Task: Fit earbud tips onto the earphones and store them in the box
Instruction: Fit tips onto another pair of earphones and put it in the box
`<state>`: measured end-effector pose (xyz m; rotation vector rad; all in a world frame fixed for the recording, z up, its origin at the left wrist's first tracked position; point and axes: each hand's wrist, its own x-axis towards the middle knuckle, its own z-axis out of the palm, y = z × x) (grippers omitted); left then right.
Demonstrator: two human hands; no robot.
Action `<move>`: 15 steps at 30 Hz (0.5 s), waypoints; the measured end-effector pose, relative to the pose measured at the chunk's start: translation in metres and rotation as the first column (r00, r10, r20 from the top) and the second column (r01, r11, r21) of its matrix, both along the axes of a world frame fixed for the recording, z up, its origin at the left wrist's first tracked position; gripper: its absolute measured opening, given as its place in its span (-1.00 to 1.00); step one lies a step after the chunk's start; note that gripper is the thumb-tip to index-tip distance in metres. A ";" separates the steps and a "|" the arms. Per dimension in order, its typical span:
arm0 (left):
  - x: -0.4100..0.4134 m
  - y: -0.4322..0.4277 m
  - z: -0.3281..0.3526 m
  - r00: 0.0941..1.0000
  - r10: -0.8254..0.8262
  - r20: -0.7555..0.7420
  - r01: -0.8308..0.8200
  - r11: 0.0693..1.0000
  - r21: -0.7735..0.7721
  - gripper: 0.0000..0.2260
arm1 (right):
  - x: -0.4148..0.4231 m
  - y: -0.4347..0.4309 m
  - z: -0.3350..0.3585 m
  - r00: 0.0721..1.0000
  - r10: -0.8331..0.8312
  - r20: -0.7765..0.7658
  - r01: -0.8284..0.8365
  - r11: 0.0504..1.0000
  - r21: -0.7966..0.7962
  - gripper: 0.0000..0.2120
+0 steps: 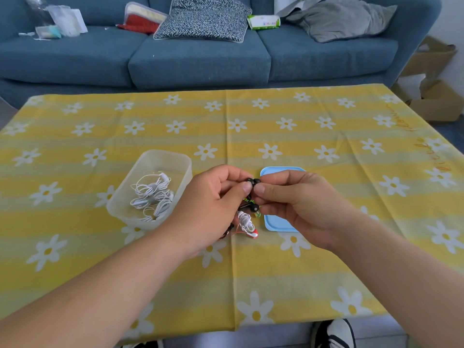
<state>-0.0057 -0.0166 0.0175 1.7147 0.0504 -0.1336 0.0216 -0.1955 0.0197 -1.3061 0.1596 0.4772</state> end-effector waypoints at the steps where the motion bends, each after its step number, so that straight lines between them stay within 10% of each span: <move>1: 0.000 0.000 0.000 1.000 0.002 0.005 -0.002 1.000 0.004 -0.90 | 0.000 0.000 0.000 1.000 -0.003 -0.003 0.003 1.000 0.003 -0.87; 15: 0.003 -0.007 -0.006 0.995 0.082 0.056 -0.083 0.996 0.015 -0.94 | -0.009 0.005 -0.006 0.992 -0.099 0.082 0.098 0.995 0.018 -0.86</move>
